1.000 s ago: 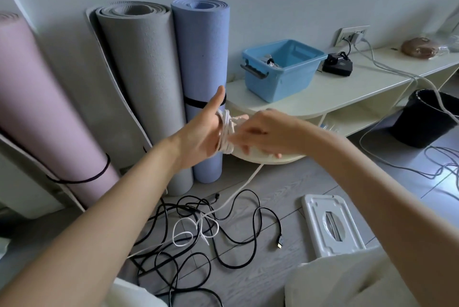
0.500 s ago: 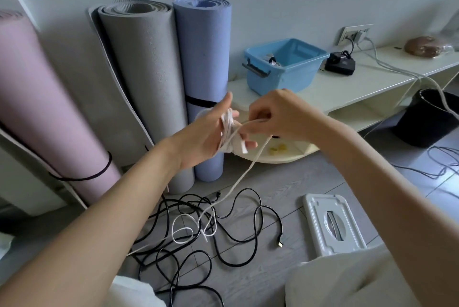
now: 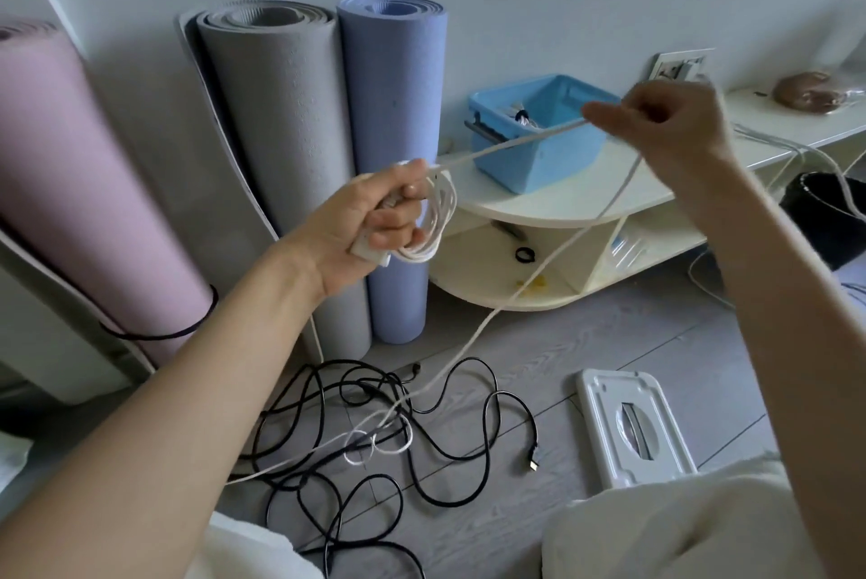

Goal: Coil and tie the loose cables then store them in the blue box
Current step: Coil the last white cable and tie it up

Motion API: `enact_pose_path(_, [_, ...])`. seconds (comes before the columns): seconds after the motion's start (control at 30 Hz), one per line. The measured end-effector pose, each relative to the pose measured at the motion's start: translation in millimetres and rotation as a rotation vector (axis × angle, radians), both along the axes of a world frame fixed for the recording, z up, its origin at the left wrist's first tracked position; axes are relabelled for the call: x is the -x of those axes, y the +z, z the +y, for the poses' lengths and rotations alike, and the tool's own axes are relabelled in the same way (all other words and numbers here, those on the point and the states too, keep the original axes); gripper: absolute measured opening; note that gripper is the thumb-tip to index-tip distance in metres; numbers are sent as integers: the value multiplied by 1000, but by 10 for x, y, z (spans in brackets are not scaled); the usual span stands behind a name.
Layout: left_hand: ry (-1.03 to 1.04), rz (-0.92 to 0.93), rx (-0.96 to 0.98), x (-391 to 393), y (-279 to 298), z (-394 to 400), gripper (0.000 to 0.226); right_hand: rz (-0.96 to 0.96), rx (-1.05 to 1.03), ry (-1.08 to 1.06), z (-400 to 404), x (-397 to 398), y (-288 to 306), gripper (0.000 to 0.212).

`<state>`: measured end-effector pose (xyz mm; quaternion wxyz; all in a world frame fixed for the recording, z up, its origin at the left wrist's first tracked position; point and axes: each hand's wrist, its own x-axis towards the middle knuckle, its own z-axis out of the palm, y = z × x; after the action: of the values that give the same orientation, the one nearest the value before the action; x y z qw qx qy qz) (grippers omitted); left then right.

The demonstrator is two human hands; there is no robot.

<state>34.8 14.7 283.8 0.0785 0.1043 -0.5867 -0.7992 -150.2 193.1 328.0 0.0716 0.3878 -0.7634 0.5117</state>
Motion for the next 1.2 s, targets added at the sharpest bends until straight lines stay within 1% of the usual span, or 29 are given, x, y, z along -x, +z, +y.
enact_pose_path(0.07, [-39,-32,-42,11,-57,9,31,1,-60,8,-126,-13,-163,46])
enact_pose_path(0.13, [-121,-25,-175,19,-69,71,35,-2,-166,-9,-239,-70,-314,44])
enact_pose_path(0.2, [-238,0,-327,36,-49,102,40,-22,-293,-28,-297,-117,-444,46])
enact_pose_path(0.27, [-403,48,-433,47,-9,117,43,-97,-445,-13,-322,-179,-568,48])
enact_pose_path(0.3, [-420,101,-454,49,-18,130,43,-126,-555,9,-339,-227,-624,45])
enact_pose_path(0.33, [-326,157,-395,54,-26,151,43,-124,-668,33,-373,-283,-696,40])
enact_pose_path(0.37, [-224,174,-347,79,-29,184,43,-119,-719,37,-407,-379,-730,35])
enact_pose_path(0.43, [-55,143,-357,127,-57,209,45,-52,-808,106,-466,-582,-803,34])
enact_pose_path(0.53, [128,182,-365,171,-52,152,45,57,-960,315,-470,-807,-827,35])
enact_pose_path(0.57, [200,162,-364,176,-58,92,48,105,-973,355,-461,-859,-827,36])
enact_pose_path(0.63, [317,96,-320,166,-98,19,61,187,-960,424,-426,-929,-787,37])
enact_pose_path(0.67, [354,70,-293,165,-137,-10,67,218,-921,452,-415,-951,-746,38])
enact_pose_path(0.73, [382,23,-211,136,-209,-56,69,261,-813,476,-395,-955,-636,39])
enact_pose_path(0.83, [294,-28,-105,100,-249,-71,69,267,-686,400,-345,-792,-474,40])
enact_pose_path(0.93, [258,2,-18,82,-205,45,52,236,-617,289,-272,-609,-388,46])
enact_pose_path(1.0, [198,-10,76,82,-211,125,42,239,-579,281,-244,-565,-370,44])
enact_pose_path(1.07, [52,-56,175,60,-223,174,36,223,-553,291,-218,-561,-352,45])
enact_pose_path(1.13, [-61,-81,175,56,-248,174,34,165,-527,315,-193,-558,-333,47])
enact_pose_path(1.2, [-96,-92,232,64,-286,171,35,134,-532,346,-183,-569,-310,46])
